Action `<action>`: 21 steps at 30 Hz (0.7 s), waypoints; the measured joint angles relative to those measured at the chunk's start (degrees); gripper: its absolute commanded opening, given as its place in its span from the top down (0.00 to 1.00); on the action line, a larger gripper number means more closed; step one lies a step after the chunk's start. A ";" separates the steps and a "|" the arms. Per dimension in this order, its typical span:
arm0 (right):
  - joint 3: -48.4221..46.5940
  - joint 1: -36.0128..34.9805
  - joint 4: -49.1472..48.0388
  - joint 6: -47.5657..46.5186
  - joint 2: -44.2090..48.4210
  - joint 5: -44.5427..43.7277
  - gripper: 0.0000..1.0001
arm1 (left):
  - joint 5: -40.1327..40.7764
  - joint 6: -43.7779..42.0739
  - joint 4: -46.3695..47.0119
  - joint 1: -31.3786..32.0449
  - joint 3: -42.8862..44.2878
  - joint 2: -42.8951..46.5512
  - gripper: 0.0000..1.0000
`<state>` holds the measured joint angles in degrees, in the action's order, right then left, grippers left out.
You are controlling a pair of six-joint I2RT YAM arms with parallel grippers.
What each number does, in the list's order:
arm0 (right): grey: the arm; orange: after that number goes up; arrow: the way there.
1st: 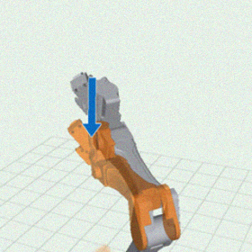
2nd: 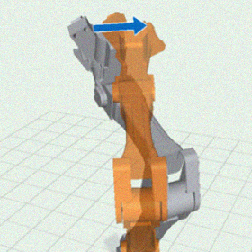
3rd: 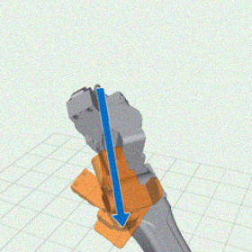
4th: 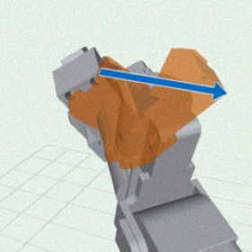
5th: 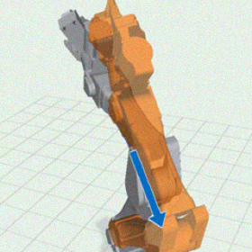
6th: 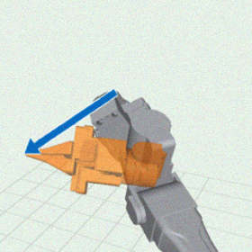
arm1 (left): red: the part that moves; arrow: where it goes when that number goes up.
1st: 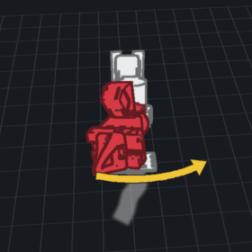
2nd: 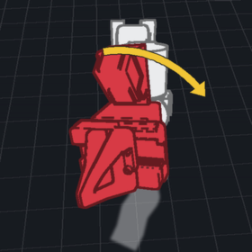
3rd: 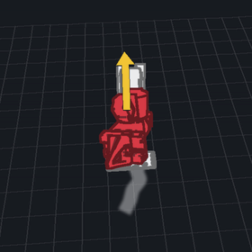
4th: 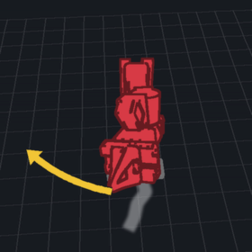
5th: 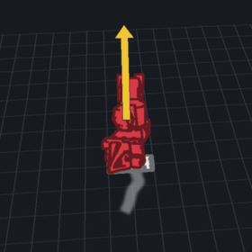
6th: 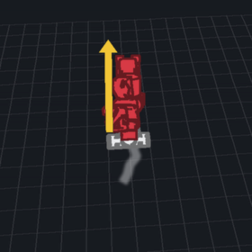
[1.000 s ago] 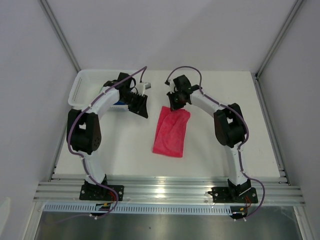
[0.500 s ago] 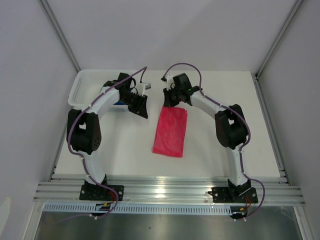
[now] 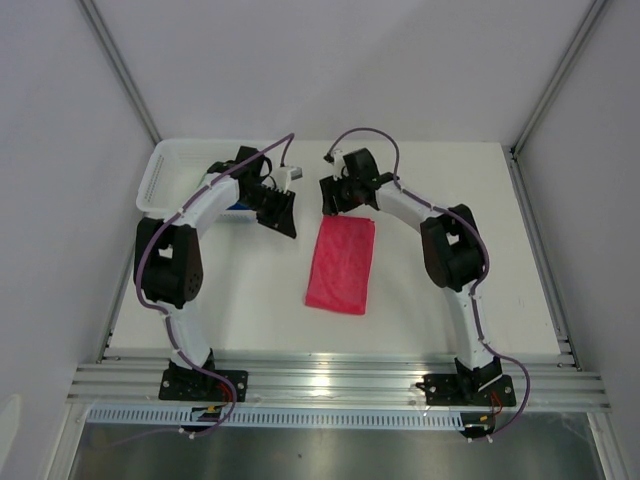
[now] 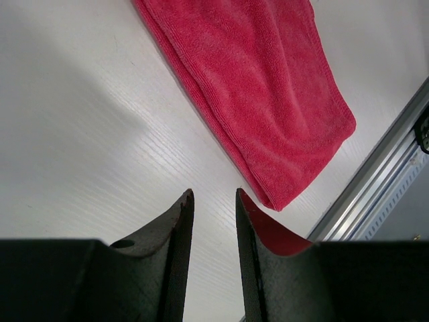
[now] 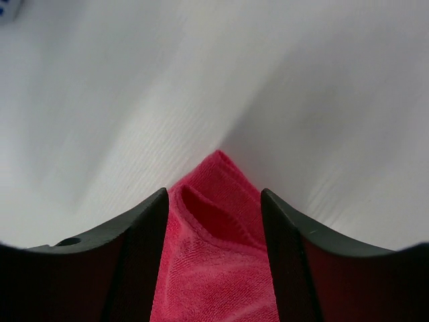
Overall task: Roll the towels
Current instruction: Fold the towel
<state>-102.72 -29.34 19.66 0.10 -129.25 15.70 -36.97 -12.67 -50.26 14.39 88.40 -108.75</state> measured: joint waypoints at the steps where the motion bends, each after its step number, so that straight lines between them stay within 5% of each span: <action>1: -0.63 0.11 -0.44 0.50 0.17 -0.52 0.39 | -0.42 -0.11 0.00 0.00 0.00 0.00 0.65; 4: -0.90 0.63 -0.79 2.36 2.12 -2.93 0.44 | -1.77 -0.98 -0.13 0.33 0.00 0.00 0.65; 8: 5.27 2.38 -2.47 6.10 9.38 -4.55 0.66 | -2.73 -2.93 -0.44 2.86 -0.57 0.00 0.65; 16: 17.94 6.05 -3.80 12.04 14.16 -4.04 0.55 | -0.33 -7.96 -0.59 17.86 -8.66 -0.63 0.64; 21: 19.06 6.14 -3.72 13.29 12.04 -4.33 0.56 | 3.13 -8.37 -0.59 19.17 -9.11 -2.93 0.64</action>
<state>-83.66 -23.20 15.94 13.39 -117.21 11.38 -33.85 -21.04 -50.85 33.56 79.29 -111.68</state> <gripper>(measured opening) 0.446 0.357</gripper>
